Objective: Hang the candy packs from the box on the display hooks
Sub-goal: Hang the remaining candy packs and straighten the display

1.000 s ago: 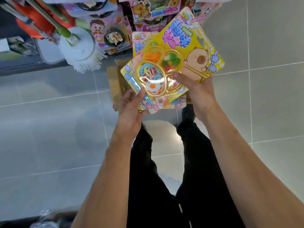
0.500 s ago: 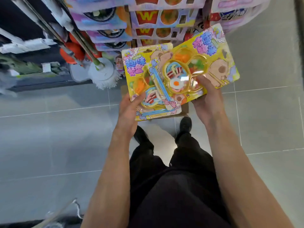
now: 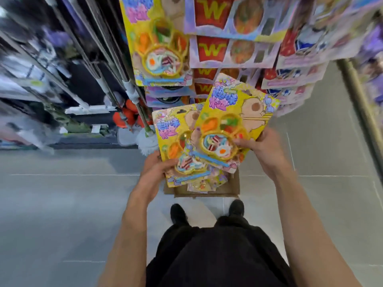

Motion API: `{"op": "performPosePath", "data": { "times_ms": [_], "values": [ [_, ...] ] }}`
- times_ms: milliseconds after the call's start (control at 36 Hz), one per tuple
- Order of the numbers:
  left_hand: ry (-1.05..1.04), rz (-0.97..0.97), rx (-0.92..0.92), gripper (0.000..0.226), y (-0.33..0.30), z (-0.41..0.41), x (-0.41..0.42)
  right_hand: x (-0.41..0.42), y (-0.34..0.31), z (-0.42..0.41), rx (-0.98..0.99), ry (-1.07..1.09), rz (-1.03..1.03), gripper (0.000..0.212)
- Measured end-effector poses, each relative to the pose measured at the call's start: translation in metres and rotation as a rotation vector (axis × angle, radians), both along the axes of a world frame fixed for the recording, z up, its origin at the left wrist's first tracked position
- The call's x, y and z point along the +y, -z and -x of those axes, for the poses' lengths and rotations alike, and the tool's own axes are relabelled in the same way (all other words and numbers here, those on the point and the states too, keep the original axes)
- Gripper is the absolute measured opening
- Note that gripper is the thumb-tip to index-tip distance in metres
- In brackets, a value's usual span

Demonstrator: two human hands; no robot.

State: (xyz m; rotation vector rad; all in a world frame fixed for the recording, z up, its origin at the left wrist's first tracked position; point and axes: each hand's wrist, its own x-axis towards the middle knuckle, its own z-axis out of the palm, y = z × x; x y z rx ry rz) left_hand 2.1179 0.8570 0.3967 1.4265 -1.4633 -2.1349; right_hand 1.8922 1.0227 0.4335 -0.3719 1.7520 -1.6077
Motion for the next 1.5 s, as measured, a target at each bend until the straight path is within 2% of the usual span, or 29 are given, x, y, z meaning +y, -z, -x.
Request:
{"op": "performPosePath", "data": {
  "times_ms": [139,250,333,472,667,806,972,1056,1278,1500],
  "values": [
    [-0.099,0.095,0.141,0.027,-0.025,0.001,-0.010,-0.018,-0.018,0.006,0.017,0.008,0.091,0.061],
    [-0.112,0.167,0.239,0.041,-0.047,0.003,-0.024,-0.029,-0.031,0.013,0.045,-0.028,0.124,0.050],
    [-0.161,0.217,0.281,0.059,-0.064,0.005,-0.039,-0.044,-0.050,0.018,0.154,-0.097,0.098,0.041],
    [-0.213,0.296,0.353,0.034,-0.091,0.008,-0.063,-0.072,-0.088,0.016,0.271,-0.133,0.081,0.040],
    [-0.435,0.326,0.452,0.030,-0.113,0.007,-0.100,-0.119,-0.129,0.009,0.274,-0.016,0.146,0.042],
    [-0.526,0.383,0.466,0.026,-0.121,0.002,-0.122,-0.152,-0.136,-0.011,0.165,0.036,0.170,0.033],
    [-0.521,0.398,0.461,0.025,-0.127,-0.004,-0.143,-0.183,-0.141,-0.034,-0.012,0.070,0.209,0.025],
    [-0.512,0.417,0.447,0.033,-0.135,-0.008,-0.155,-0.195,-0.149,-0.041,-0.019,0.136,0.244,0.029],
    [-0.455,0.535,0.337,0.019,-0.151,-0.017,-0.174,-0.216,-0.161,-0.055,-0.008,0.393,0.358,0.029],
    [-0.454,0.483,0.379,0.021,-0.163,-0.021,-0.183,-0.227,-0.165,-0.058,0.033,0.548,0.415,0.024]
  ]
}}
